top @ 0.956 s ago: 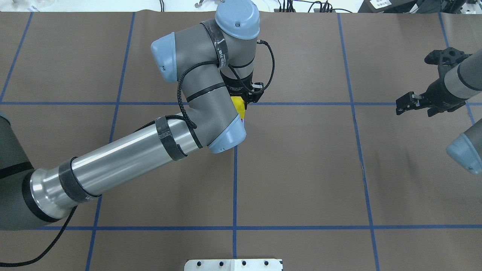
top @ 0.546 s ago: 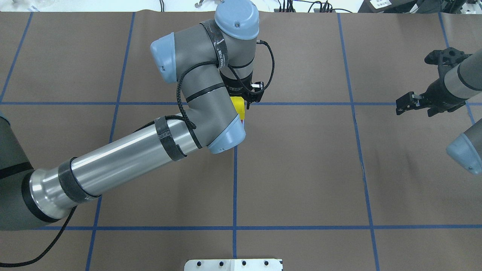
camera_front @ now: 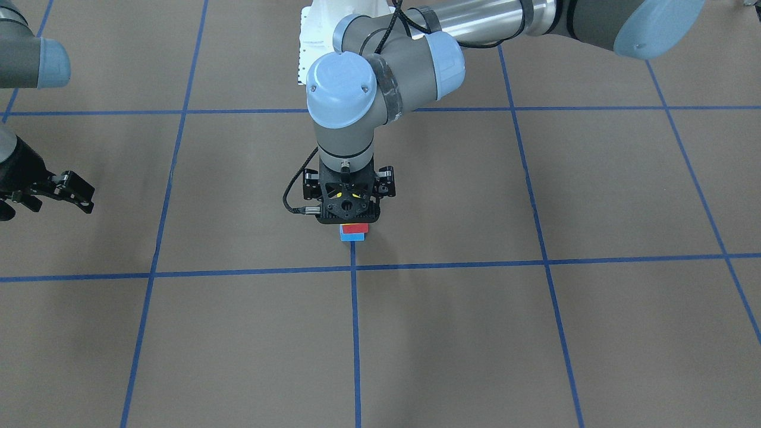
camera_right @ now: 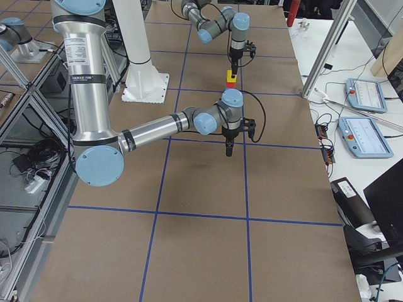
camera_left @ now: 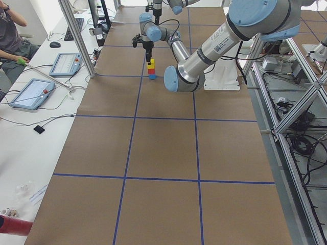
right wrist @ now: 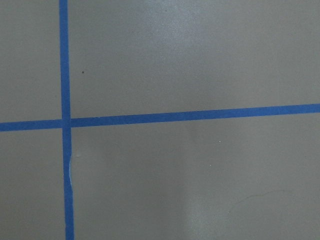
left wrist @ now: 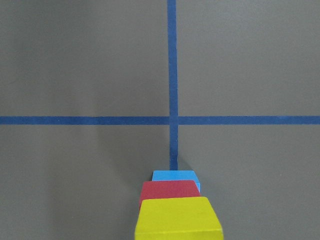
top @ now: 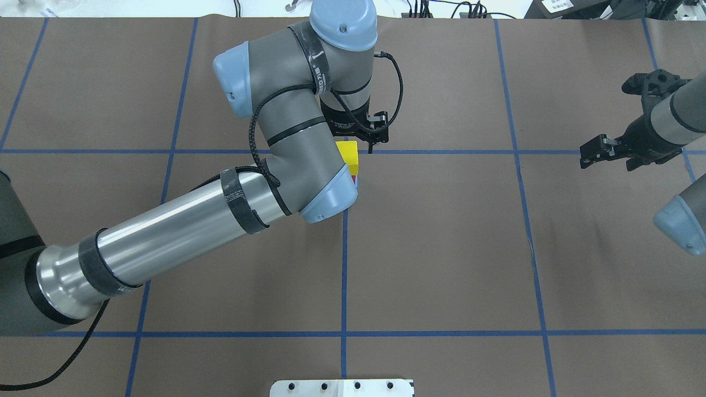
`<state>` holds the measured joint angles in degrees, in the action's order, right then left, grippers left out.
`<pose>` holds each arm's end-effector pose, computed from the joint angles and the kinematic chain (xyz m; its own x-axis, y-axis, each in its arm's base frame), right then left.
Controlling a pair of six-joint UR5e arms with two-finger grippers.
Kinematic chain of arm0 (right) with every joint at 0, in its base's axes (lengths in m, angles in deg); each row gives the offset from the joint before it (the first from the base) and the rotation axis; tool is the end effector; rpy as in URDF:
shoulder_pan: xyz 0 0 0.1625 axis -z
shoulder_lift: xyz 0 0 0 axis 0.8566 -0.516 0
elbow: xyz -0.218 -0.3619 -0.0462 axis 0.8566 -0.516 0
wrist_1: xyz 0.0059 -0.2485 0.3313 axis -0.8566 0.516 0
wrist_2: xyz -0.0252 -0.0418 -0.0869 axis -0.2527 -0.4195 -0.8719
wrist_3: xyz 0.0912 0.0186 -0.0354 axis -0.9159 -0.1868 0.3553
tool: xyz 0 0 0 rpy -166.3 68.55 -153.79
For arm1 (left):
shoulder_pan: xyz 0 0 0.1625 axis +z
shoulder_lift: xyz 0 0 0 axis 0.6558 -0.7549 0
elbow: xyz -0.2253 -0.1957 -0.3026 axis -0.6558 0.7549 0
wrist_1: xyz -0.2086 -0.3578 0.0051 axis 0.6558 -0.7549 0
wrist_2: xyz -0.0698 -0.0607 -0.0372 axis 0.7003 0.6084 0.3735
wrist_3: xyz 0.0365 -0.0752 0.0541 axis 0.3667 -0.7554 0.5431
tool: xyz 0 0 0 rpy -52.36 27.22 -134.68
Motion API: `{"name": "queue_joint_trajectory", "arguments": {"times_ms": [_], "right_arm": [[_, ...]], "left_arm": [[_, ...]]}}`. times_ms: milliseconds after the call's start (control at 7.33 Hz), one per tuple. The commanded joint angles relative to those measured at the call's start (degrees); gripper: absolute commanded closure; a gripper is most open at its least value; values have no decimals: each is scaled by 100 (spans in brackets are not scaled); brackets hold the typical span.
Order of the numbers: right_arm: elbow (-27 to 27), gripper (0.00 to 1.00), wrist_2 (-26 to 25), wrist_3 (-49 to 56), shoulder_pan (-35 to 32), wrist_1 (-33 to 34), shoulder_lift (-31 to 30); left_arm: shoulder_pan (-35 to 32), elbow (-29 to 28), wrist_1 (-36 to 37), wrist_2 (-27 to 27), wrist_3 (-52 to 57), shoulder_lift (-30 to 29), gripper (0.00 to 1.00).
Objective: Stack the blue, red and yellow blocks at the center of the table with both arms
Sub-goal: 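Open the left gripper and lift it away from the stack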
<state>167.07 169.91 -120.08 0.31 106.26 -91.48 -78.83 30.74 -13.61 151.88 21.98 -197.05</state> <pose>-0.2122 -0.4987 0.4874 0.7201 0.0648 0.6908 -0.0951 0.9955 0.0057 0.5511 -0.5417 0.0761 0.6936 0.0053 -0.7204 -0.0010 1.0000 0.0063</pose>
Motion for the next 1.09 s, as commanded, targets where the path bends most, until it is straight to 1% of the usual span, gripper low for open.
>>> {"name": "queue_joint_trajectory", "arguments": {"times_ms": [0, 137, 273, 410, 546, 683, 819, 956], "right_arm": [[18, 0, 9, 19, -17, 2, 7], [35, 0, 35, 45, -96, -6, 7], [44, 0, 53, 45, -175, 2, 7], [61, 0, 227, 72, -471, 2, -36], [62, 0, 646, 315, -866, -15, -176], [88, 0, 772, 1031, -1279, -15, -429], [79, 0, 791, 1674, -1579, -6, -606], [62, 0, 930, 1906, -1782, 46, -616]], "left_arm": [[-239, 1503, 697, 32, 356, 719, 0], [-415, 2461, 779, 40, 898, 1612, 0], [-730, 3132, 746, 67, 1565, 2509, 0], [-1255, 3565, 632, 302, 2546, 3475, 0], [-1982, 3578, 257, 765, 3739, 4337, 0], [-2607, 3291, -339, 1075, 4578, 5068, 0], [-3153, 2758, -553, 1330, 5091, 5188, 0], [-3680, 2161, -538, 1524, 5879, 5242, 0]]}}
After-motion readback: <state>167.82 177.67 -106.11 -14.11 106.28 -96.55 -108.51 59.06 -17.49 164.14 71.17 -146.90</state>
